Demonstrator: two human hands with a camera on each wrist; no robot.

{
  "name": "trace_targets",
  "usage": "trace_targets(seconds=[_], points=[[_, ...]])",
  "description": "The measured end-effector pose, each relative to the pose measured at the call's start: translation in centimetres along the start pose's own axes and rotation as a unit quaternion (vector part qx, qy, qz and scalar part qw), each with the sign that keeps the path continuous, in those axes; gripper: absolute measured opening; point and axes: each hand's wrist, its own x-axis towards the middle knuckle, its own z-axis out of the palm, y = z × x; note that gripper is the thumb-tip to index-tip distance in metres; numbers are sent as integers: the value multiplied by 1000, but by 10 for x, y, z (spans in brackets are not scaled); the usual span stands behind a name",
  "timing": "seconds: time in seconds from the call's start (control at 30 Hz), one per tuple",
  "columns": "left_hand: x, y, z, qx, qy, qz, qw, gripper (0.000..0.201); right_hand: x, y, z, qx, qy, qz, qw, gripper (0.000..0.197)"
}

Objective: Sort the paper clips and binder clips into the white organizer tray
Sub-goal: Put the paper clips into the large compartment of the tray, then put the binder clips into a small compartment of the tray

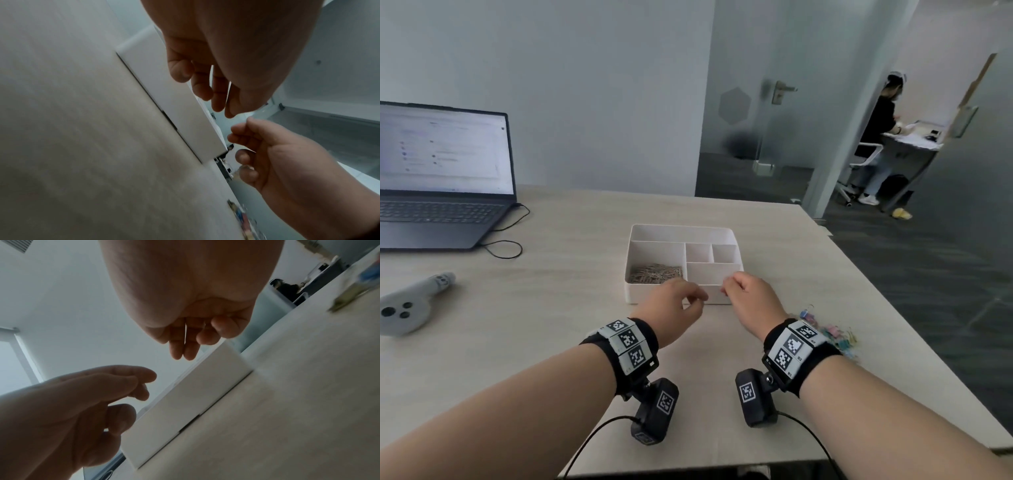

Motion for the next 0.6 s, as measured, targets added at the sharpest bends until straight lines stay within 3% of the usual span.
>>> trace_targets(seconds=[0.17, 0.3, 0.47, 0.6], points=[[-6, 29, 35, 22, -86, -30, 996, 24, -22, 40, -56, -17, 51, 38, 998, 18], [-1, 45, 61, 31, -167, -58, 984, 52, -30, 80, -106, -46, 22, 106, 993, 19], [15, 64, 84, 102, -248, -64, 961, 92, -48, 114, -150, -148, -68, 195, 967, 90], [30, 82, 99, 155, -275, -53, 947, 108, -58, 126, -157, -207, -161, 210, 942, 113]])
